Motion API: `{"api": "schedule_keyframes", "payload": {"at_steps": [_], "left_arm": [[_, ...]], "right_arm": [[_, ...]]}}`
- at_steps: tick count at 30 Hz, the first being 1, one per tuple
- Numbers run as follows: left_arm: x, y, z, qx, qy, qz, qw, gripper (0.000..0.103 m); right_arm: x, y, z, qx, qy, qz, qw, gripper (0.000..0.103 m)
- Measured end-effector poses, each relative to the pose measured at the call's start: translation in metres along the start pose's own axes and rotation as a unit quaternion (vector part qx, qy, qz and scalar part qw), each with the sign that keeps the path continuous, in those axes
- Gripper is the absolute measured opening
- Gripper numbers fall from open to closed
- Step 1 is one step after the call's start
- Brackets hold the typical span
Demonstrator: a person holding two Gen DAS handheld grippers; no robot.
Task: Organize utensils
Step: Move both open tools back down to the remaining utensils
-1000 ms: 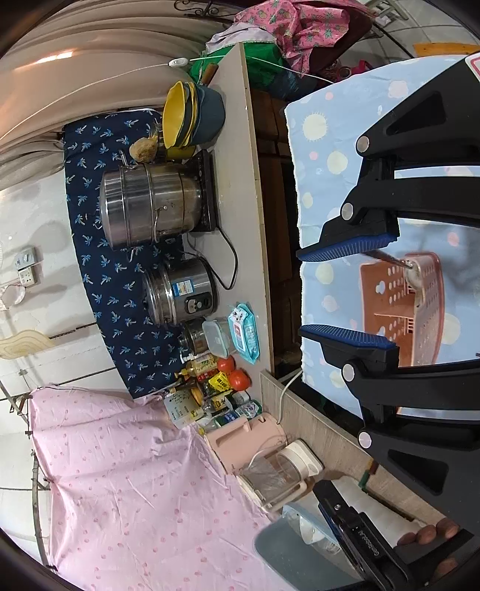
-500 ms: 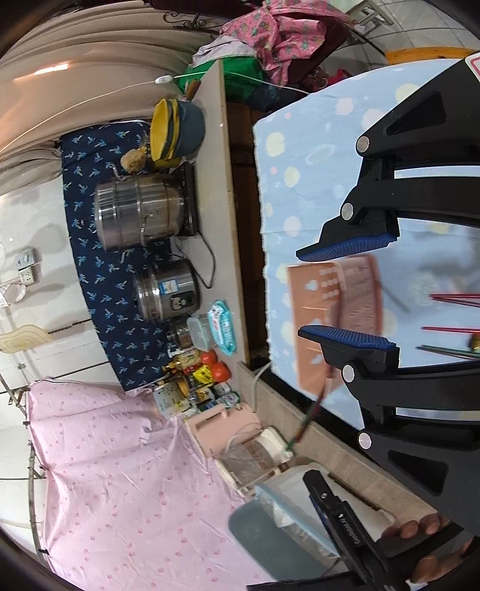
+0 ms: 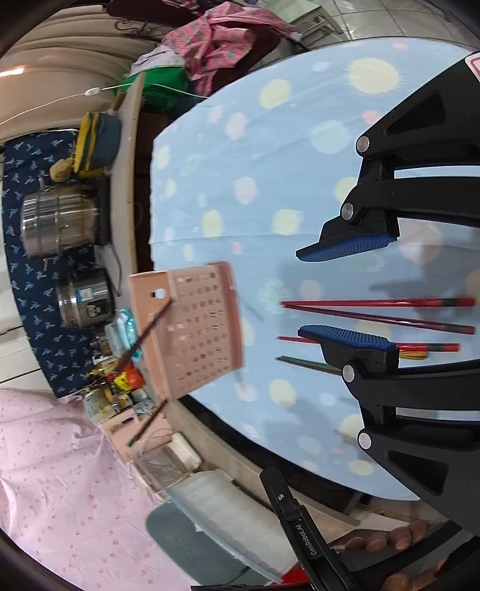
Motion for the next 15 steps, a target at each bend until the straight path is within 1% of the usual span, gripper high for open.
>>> {"api": "schedule_keyframes", "payload": {"at_steps": [6, 12, 15], "left_arm": [[0.0, 0.002, -0.033, -0.022, 0.004, 0.003, 0.9997, 0.052], [0.0, 0.006, -0.062, -0.039, 0.005, 0.002, 0.9992, 0.052], [0.0, 0.012, -0.08, -0.054, 0.006, 0.0, 0.9985, 0.052]], "right_arm": [[-0.002, 0.001, -0.043, -0.031, 0.0, 0.001, 1.0, 0.035], [-0.004, 0.004, -0.074, -0.05, -0.002, -0.002, 0.999, 0.035], [-0.002, 0.008, -0.09, -0.06, -0.002, -0.003, 0.998, 0.035]]}}
Point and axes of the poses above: each gripper's, at about its wrist camera, not at the fingertips, and y roughly the way its jaws point, x to its right, z to its top, the point moved 3 cm from there along y, roughly the way its jaws point, and after that the axes turned 8 degrees about -z, right-handed, at the moved point
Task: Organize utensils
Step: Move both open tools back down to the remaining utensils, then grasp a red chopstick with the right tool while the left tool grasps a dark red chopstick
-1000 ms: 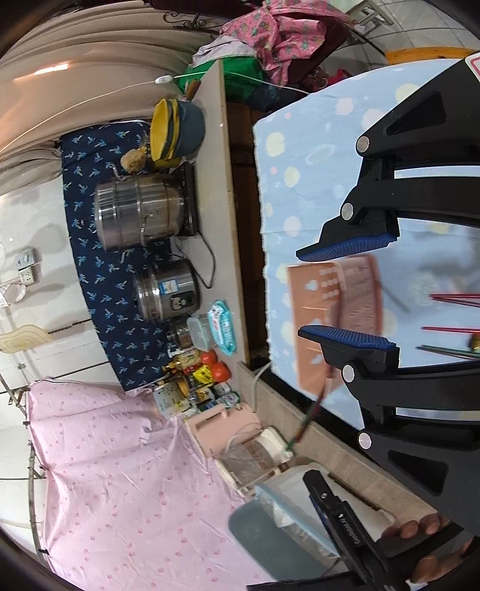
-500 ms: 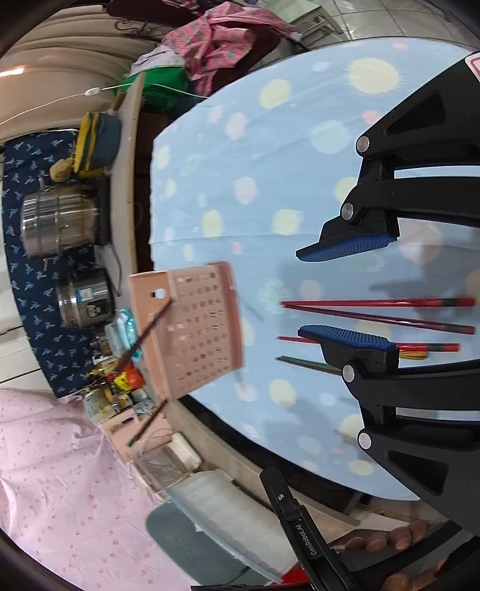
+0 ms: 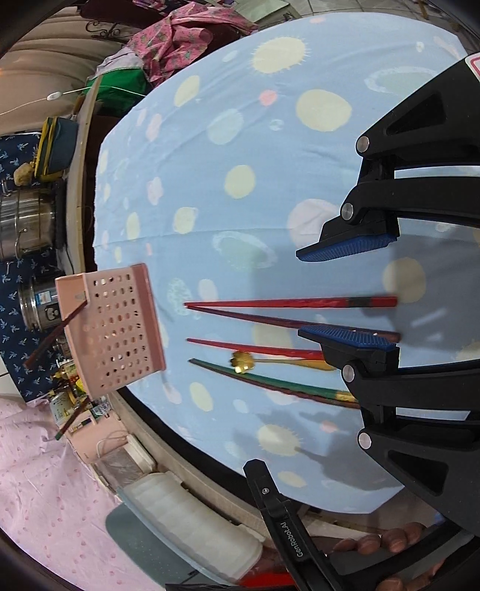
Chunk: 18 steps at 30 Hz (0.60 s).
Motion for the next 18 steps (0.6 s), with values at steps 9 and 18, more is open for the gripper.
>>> {"api": "schedule_keyframes", "payload": {"at_steps": [9, 18], "left_arm": [[0.003, 0.021, -0.04, -0.041, 0.011, -0.009, 0.9991, 0.052], [0.01, 0.027, -0.048, -0.052, 0.025, -0.016, 0.9982, 0.052]], "right_arm": [[-0.002, 0.017, -0.035, -0.032, -0.007, 0.005, 0.999, 0.028], [-0.007, 0.025, -0.04, -0.044, -0.016, 0.011, 0.999, 0.02]]}}
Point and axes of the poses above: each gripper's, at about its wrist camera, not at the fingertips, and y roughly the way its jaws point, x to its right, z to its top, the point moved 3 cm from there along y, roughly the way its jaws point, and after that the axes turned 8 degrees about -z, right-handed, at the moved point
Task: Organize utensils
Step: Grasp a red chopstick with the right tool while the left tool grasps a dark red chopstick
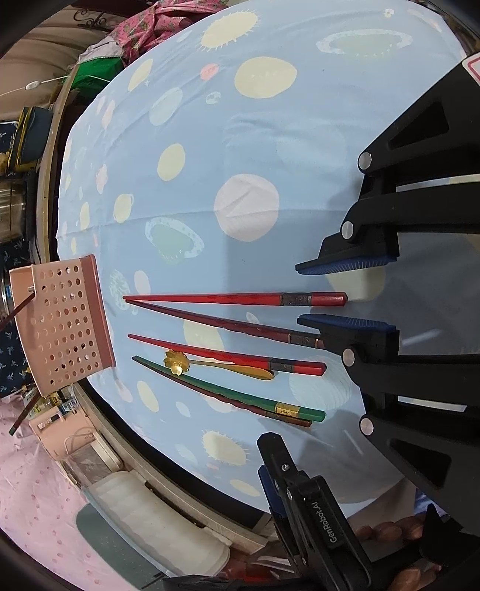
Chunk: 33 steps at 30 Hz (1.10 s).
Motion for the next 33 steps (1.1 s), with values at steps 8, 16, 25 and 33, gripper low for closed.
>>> {"api": "schedule_keyframes", "payload": {"at_steps": [8, 16, 25, 33], "left_arm": [[0.006, 0.008, -0.005, -0.014, 0.004, -0.005, 0.9999, 0.051], [0.006, 0.015, -0.006, -0.02, 0.002, -0.003, 0.9998, 0.05], [0.004, 0.016, -0.007, -0.016, 0.003, -0.001, 0.9999, 0.049], [0.003, 0.016, -0.007, -0.015, 0.001, 0.0, 0.9999, 0.04]], "right_arm": [[-0.002, 0.007, 0.0, -0.004, -0.007, -0.009, 1.0, 0.01], [-0.001, 0.008, -0.001, -0.004, -0.004, -0.008, 1.0, 0.009], [0.0, 0.008, -0.001, -0.004, -0.003, -0.008, 1.0, 0.009], [0.0, 0.008, -0.001, -0.004, -0.003, -0.008, 1.0, 0.009]]}}
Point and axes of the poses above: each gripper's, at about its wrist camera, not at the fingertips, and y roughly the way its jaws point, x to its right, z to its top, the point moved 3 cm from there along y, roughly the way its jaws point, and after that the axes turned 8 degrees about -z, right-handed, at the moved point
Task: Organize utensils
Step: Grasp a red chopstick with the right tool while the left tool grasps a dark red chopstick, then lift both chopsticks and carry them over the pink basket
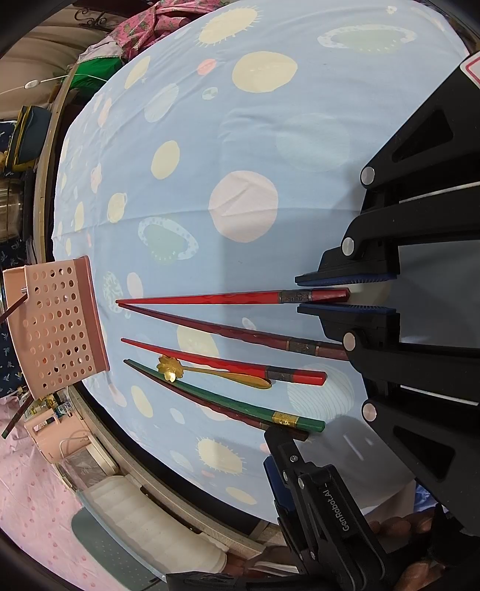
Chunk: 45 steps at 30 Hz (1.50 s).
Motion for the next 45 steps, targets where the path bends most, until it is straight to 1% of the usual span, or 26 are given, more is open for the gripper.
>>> {"api": "schedule_keyframes", "payload": {"at_steps": [2, 5, 7, 12, 15, 21, 29, 31, 37, 45], "left_arm": [[-0.001, 0.001, 0.0, 0.001, 0.002, 0.006, 1.0, 0.034], [-0.001, 0.001, 0.0, 0.002, 0.004, 0.007, 1.0, 0.034], [-0.001, 0.001, 0.0, 0.003, 0.005, 0.006, 1.0, 0.03], [-0.002, 0.001, 0.0, 0.003, 0.002, -0.008, 1.0, 0.011], [-0.001, 0.0, 0.0, 0.002, 0.0, -0.014, 0.9999, 0.007], [-0.002, -0.005, 0.001, 0.004, -0.01, -0.026, 0.9996, 0.007], [-0.003, -0.03, 0.011, 0.035, -0.013, -0.029, 0.9989, 0.007], [-0.004, -0.036, 0.015, 0.04, -0.018, -0.036, 0.9984, 0.007], [0.0, -0.06, 0.034, 0.07, -0.016, -0.042, 0.9965, 0.007], [0.0, -0.096, 0.076, 0.124, -0.019, -0.034, 0.9915, 0.007]], "right_arm": [[0.0, 0.0, 0.0, 0.0, 0.0, 0.0, 1.0, 0.009], [0.0, 0.001, 0.0, 0.0, -0.002, -0.001, 1.0, 0.009], [0.0, 0.001, 0.0, 0.0, -0.002, -0.001, 1.0, 0.009], [0.0, 0.001, -0.001, 0.001, -0.002, -0.001, 1.0, 0.008], [0.0, 0.0, -0.001, 0.001, -0.001, 0.0, 1.0, 0.007], [0.001, -0.003, 0.0, 0.005, 0.001, 0.002, 1.0, 0.007], [0.004, -0.023, 0.01, 0.031, 0.009, 0.01, 0.999, 0.007], [0.004, -0.029, 0.013, 0.04, 0.011, 0.013, 0.999, 0.007], [0.006, -0.056, 0.034, 0.076, 0.021, 0.025, 0.997, 0.007], [0.011, -0.092, 0.082, 0.135, 0.028, 0.036, 0.99, 0.007]]}}
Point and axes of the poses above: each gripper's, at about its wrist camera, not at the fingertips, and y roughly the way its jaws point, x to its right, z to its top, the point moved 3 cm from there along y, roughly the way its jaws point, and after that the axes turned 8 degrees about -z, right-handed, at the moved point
